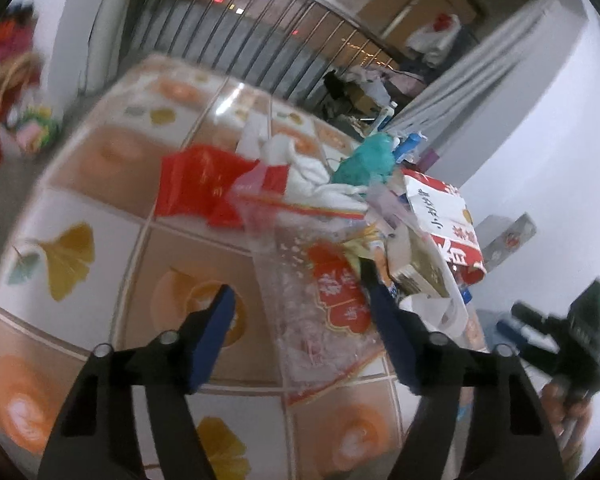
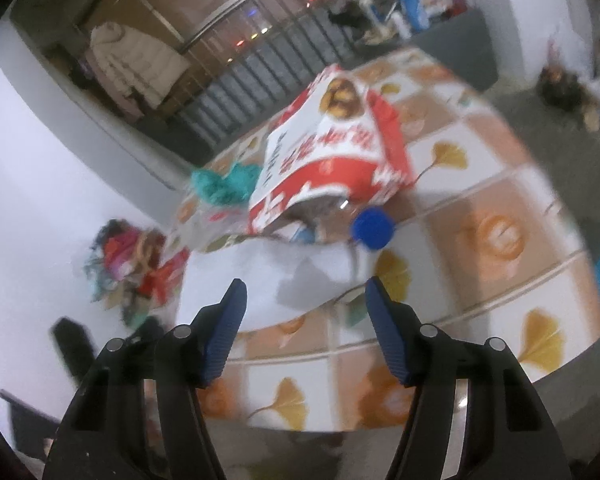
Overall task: Collect trash
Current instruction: 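Grasp the white tissue with the right tool while the left grasps a clear plastic bag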
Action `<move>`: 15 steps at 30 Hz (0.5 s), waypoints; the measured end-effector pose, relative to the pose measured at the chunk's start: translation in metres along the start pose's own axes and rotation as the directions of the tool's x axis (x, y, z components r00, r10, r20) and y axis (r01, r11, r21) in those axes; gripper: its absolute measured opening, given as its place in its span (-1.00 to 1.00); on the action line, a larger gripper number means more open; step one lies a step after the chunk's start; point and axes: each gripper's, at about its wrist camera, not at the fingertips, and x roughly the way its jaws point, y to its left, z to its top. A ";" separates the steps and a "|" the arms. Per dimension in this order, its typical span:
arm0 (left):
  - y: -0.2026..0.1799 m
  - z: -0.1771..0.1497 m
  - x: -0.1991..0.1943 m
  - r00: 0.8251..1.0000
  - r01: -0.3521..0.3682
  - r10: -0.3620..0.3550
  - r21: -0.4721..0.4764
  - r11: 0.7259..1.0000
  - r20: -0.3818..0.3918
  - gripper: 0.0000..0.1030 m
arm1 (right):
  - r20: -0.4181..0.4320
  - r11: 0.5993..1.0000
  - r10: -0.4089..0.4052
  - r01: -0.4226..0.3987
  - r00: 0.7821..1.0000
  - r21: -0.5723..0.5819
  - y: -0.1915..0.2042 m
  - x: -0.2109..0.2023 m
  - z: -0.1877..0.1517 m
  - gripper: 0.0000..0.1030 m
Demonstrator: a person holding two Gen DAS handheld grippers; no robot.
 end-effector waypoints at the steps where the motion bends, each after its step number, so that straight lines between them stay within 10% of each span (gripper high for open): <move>1: 0.003 0.001 0.002 1.000 0.010 -0.010 -0.013 1.000 -0.005 0.20 | -0.026 0.999 0.037 -0.036 0.999 0.029 -0.001 0.004 -0.002 0.15; 15: 0.011 0.002 0.004 0.996 0.086 -0.086 -0.031 0.996 0.006 -0.74 | -0.155 0.861 0.374 -0.280 0.914 0.425 -0.029 0.068 0.000 -0.11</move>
